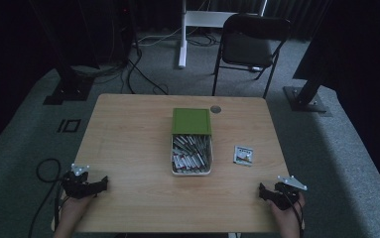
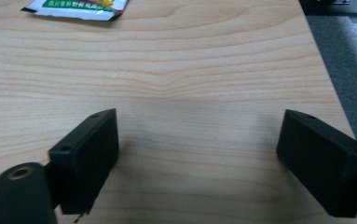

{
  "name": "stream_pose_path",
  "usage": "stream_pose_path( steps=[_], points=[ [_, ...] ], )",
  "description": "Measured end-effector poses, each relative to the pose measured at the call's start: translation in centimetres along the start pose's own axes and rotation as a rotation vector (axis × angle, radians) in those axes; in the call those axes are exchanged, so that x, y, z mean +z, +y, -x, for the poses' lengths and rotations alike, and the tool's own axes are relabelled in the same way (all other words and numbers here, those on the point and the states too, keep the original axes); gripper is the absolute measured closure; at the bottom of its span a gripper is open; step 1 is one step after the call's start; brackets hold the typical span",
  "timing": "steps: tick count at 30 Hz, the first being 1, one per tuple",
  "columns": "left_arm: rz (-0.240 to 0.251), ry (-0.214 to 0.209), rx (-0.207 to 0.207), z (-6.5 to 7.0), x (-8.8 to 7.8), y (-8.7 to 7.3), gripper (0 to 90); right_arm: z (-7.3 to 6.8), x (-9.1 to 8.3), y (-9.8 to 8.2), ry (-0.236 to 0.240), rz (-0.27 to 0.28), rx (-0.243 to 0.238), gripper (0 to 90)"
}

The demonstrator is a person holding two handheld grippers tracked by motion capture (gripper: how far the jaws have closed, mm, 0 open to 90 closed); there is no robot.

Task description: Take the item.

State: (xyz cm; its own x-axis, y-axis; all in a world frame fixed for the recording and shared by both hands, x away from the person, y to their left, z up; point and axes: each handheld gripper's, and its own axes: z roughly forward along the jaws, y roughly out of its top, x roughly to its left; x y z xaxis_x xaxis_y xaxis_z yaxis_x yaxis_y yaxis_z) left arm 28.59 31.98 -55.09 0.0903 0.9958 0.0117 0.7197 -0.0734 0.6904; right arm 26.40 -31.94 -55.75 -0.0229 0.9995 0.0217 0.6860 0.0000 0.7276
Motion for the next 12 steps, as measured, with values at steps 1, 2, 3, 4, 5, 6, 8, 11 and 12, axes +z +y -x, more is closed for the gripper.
stream_pose_path(
  steps=[1, 2, 3, 4, 5, 6, 8, 11, 12],
  points=[
    [0.0, 0.0, 0.0, 0.0, 0.0, 0.0, 1.5, 0.0, 0.0, 0.0, 0.0, 0.0, 0.0, 12.5],
    [0.0, 0.0, 0.0, 0.0, 0.0, 0.0, 1.5, 0.0, 0.0, 0.0, 0.0, 0.0, 0.0, 12.5],
    [0.0, 0.0, 0.0, 0.0, 0.0, 0.0, 1.5, 0.0, 0.0, 0.0, 0.0, 0.0, 0.0, 12.5],
    [0.0, 0.0, 0.0, 0.0, 0.0, 0.0, 1.4, 0.0, 0.0, 0.0, 0.0, 0.0, 0.0, 12.5],
    [0.0, 0.0, 0.0, 0.0, 0.0, 0.0, 1.4, 0.0, 0.0, 0.0, 0.0, 0.0, 0.0, 12.5],
    [0.0, 0.0, 0.0, 0.0, 0.0, 0.0, 1.4, 0.0, 0.0, 0.0, 0.0, 0.0, 0.0, 12.5],
    [0.0, 0.0, 0.0, 0.0, 0.0, 0.0, 1.5, 0.01, 0.01, 0.01, 0.0, 0.0, -0.001, 12.4],
    [0.0, 0.0, 0.0, 0.0, 0.0, 0.0, 1.5, 0.02, 0.04, 0.03, 0.002, 0.0, -0.004, 12.4],
    [0.0, 0.0, 0.0, 0.0, 0.0, 0.0, 1.4, 0.02, 0.04, 0.03, 0.002, 0.0, -0.004, 12.4]
  ],
)
